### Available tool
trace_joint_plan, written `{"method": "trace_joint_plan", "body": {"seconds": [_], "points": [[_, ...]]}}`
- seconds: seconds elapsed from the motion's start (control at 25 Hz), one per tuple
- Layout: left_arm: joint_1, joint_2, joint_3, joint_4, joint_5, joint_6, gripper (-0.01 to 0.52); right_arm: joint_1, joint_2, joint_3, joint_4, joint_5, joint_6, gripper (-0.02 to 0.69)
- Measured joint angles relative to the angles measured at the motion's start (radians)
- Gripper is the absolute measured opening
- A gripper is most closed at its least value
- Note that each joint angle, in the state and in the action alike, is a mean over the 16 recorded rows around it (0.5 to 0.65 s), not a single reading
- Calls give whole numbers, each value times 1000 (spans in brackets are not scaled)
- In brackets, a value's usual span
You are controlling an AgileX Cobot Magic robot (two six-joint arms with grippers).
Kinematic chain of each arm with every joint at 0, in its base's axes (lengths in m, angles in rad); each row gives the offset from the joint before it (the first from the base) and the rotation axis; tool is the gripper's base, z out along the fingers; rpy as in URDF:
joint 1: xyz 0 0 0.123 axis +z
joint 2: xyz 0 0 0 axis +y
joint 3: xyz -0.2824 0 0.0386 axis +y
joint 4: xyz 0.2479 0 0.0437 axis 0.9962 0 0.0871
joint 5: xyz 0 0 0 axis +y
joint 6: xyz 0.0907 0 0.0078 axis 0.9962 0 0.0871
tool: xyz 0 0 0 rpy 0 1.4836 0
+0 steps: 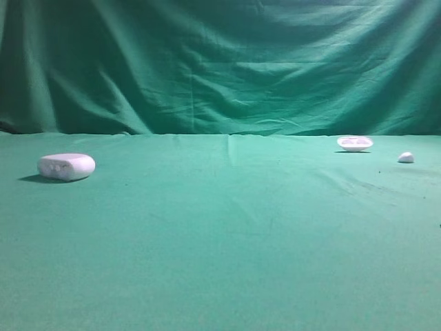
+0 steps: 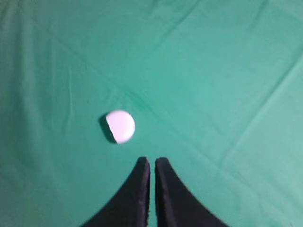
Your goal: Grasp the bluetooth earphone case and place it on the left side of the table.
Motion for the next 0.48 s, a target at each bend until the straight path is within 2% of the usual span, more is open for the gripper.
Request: {"method": "trace_joint_plan", "body": {"seconds": [0.48], "points": [[0,0,0,0,0,0,0,0,-563,726,-20,-346,21,0]]}}
